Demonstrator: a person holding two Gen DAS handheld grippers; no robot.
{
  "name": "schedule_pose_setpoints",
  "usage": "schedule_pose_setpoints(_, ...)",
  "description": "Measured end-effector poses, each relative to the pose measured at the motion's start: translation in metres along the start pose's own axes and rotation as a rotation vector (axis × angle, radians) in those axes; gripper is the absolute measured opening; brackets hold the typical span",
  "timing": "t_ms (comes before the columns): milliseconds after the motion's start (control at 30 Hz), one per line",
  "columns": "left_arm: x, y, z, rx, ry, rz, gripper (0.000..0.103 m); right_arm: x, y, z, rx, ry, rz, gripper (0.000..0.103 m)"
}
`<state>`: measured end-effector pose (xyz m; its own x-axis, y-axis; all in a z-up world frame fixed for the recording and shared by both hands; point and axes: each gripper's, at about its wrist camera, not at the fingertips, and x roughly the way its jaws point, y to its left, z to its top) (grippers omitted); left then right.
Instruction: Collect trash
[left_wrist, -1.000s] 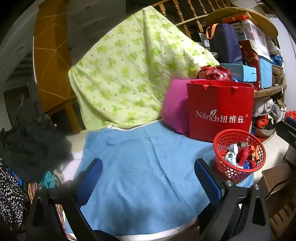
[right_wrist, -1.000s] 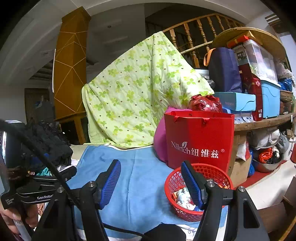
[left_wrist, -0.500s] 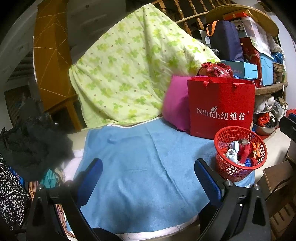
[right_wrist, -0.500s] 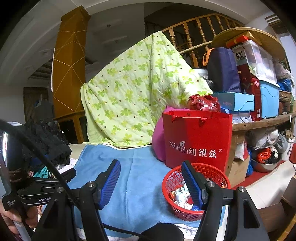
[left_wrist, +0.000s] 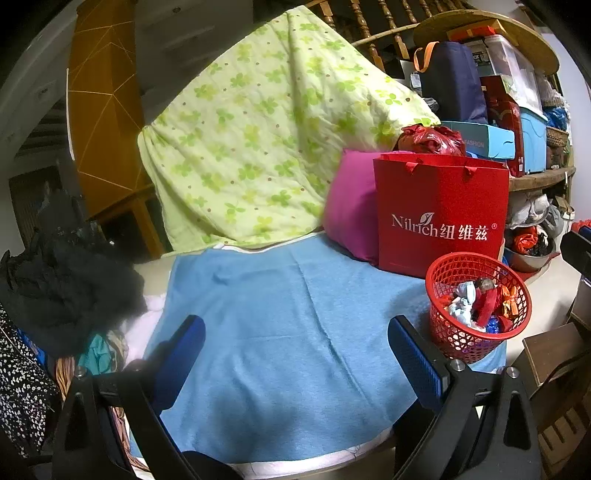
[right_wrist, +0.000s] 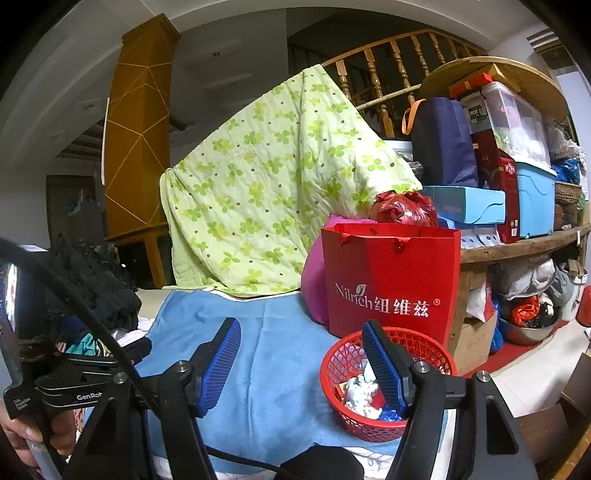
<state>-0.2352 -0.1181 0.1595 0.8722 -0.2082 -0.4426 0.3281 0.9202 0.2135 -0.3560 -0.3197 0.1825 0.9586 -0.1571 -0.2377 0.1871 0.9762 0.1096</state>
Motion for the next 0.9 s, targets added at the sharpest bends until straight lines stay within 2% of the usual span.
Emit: schedule_pose_setpoints(900, 0.0, 0.0016, 0.0013, -0.023, 0.018, 0.008, 0.099, 0.0, 0.004, 0.0008, -0.006, -0.002, 0.006, 0.072)
